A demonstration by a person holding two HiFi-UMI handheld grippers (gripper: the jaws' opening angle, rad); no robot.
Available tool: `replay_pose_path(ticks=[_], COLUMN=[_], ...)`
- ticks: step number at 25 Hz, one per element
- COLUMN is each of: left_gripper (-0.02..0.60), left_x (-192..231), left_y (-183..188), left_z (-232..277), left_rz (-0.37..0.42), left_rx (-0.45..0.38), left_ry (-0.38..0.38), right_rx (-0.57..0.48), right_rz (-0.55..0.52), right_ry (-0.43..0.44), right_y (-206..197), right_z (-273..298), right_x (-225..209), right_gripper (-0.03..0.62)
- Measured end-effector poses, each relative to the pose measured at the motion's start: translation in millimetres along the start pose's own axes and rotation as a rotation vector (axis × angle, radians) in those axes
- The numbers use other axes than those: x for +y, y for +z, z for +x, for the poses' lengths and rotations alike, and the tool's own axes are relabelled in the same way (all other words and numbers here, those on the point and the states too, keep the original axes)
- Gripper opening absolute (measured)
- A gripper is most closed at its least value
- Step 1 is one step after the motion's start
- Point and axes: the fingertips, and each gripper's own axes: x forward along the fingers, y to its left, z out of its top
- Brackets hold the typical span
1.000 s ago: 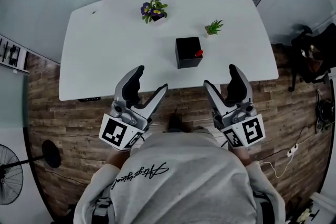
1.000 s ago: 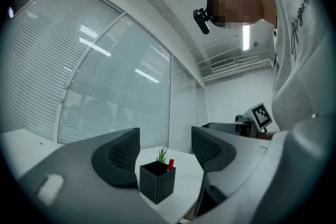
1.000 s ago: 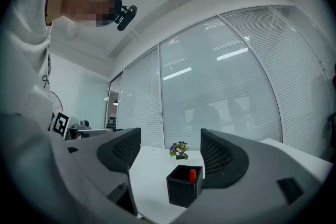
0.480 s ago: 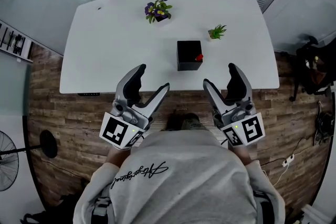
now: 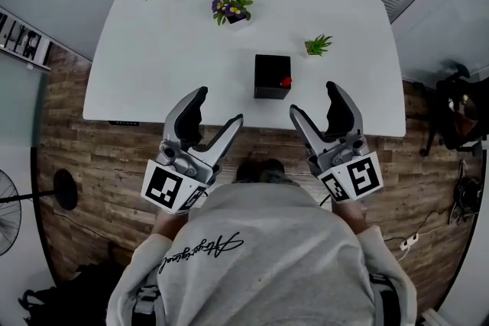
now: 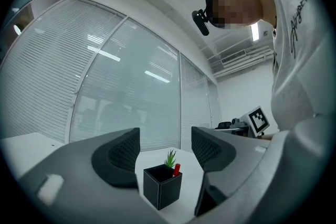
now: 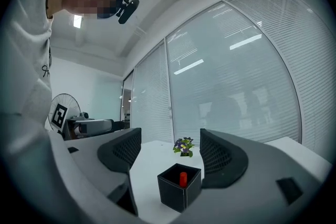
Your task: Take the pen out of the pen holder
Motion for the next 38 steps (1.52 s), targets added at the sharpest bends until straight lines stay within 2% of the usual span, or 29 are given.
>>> replay_pose_path(ticks=[14,21,38], left_gripper=[0.295,0.295,0.295], left_x=[3,5,12], left_y=[-7,-14,-18], left_z=[2,0,-3], left_rz=[-0.001,0.001,-0.002], left_rx=[0.023,0.042,0.054], left_ry=[0.095,0.125,0.183], right_rx=[0.112,0.172,0.235], right_rz=[-0.016,-0.035,-0.036], right_ry=[0.104,0.120,0.145], right_y=[-49,-75,-111], right_z=[34,46,61], right_x=[-17,-23,-30], right_gripper=[0.297,0.279,0.219])
